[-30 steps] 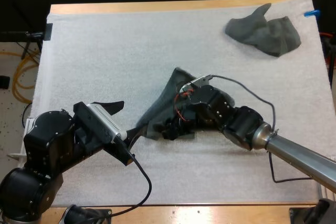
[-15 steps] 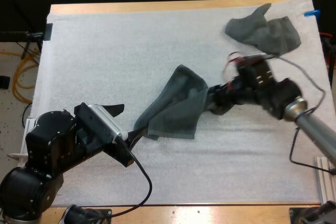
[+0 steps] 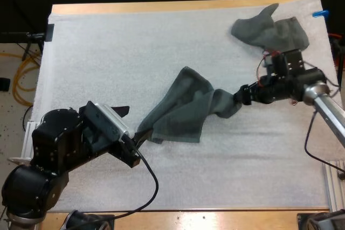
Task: Pick towel from pile fold and stack
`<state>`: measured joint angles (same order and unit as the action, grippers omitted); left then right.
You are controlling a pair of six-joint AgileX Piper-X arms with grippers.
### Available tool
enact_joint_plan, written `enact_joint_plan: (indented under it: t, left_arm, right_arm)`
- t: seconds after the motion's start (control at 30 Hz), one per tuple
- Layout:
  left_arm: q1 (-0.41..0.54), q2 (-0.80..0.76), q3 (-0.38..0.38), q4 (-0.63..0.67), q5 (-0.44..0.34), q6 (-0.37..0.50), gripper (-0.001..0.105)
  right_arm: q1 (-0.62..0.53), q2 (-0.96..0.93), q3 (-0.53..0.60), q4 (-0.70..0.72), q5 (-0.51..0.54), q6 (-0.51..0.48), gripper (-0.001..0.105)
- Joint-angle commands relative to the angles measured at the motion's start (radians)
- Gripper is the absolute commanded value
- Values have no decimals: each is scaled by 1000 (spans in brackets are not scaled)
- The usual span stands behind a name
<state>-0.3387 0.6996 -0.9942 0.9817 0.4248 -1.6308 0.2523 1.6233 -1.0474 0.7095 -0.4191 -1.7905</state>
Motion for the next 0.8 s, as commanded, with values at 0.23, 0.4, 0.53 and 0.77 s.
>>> enact_joint_plan:
  t: [0.23, 0.4, 0.53, 0.77]
  left_arm:
    - [-4, -2, -4, -1, 6, -11, 68]
    - [-4, -2, -4, 15, 6, -11, 68]
    - [-4, 3, -4, 37, 17, -7, 68]
    - [-18, 68, 0, 46, 220, 19, 68]
  right_arm:
    - [-4, 104, -8, -56, -189, -31, 61]
    - [-4, 104, -8, -80, -184, -36, 14]
    - [-3, 100, -8, -29, -150, -108, 1]
    - [-2, 60, -7, 213, -31, -392, 1]
